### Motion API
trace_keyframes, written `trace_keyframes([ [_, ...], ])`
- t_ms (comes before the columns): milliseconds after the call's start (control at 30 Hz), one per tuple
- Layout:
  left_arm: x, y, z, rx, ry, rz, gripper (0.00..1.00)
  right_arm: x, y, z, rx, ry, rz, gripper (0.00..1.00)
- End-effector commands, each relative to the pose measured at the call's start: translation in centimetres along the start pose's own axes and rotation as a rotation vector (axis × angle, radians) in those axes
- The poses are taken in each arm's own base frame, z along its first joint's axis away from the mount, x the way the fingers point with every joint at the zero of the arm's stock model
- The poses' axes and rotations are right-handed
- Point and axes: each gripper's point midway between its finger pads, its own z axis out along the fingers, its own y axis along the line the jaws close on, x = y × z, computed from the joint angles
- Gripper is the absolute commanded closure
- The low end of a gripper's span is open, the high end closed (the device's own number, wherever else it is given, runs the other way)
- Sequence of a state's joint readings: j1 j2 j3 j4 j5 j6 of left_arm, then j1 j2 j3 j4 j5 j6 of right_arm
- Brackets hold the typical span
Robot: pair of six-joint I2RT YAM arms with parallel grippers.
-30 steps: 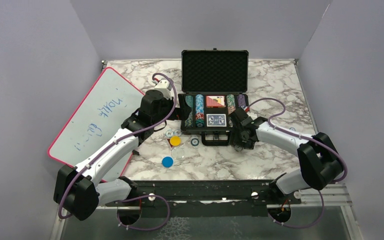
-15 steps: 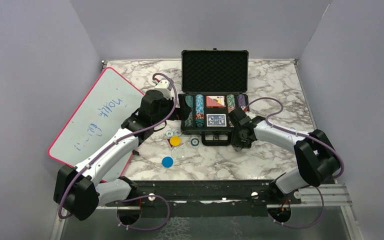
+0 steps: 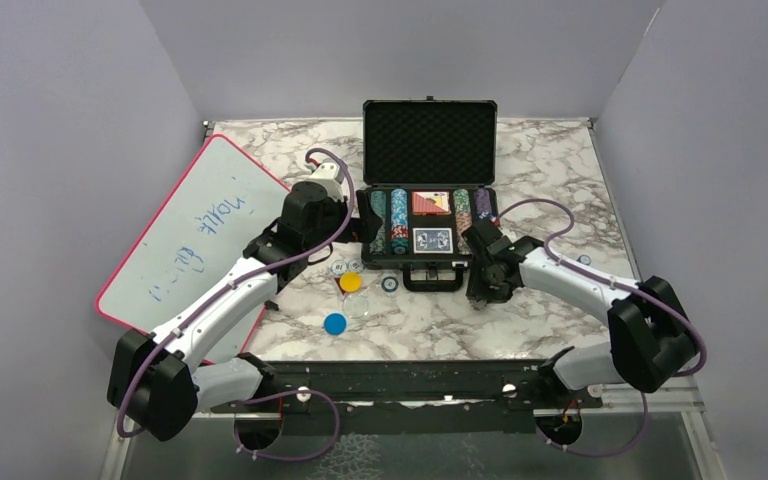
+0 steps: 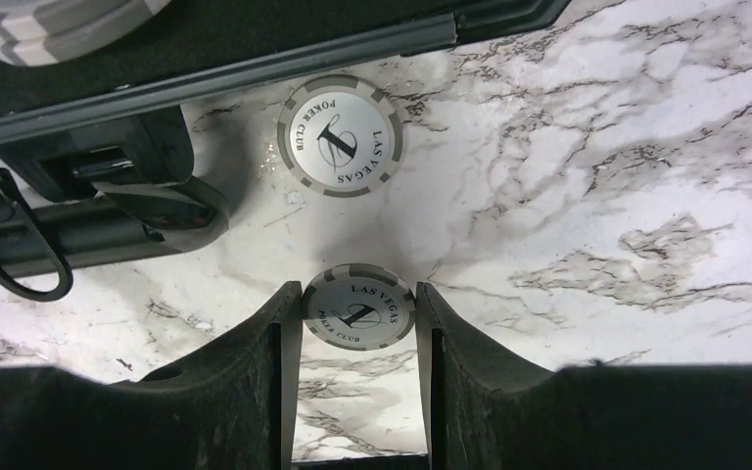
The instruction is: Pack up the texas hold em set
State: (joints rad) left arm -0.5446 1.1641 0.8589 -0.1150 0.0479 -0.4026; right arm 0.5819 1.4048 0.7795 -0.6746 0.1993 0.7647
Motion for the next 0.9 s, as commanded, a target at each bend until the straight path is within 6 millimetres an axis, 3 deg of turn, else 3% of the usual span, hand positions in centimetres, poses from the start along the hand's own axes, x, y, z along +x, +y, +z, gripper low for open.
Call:
trace_keyframes([
  [0, 0.0, 0.3, -0.2, -0.01, -0.013, 0.0, 0.02, 1.3, -0.1, -0.6, -0.021, 0.037, -0.01, 0.64],
  [200, 1.1, -1.7, -0.2, 0.103, 0.021, -0.054, 0.02, -0.1, 2.2, -2.8, -0.153, -0.019, 0.034, 0.64],
  [333, 2.4, -3.8, -0.4, 0.217, 0.041, -0.134, 0.12, -1.6, 4.5, -6.1, -0.309, -0.076, 0.099, 0.64],
  [567, 2.2, -8.1, -1.5, 0.374, -0.022, -0.192, 0.13, -4.5, 8.2, -12.2, -0.584, -0.177, 0.24, 0.63],
  [867, 3.7, -12.6, -3.1, 0.476, -0.041, -0.226, 0.2, -7.2, 9.9, -18.5, -0.793, -0.251, 0.413, 0.63],
])
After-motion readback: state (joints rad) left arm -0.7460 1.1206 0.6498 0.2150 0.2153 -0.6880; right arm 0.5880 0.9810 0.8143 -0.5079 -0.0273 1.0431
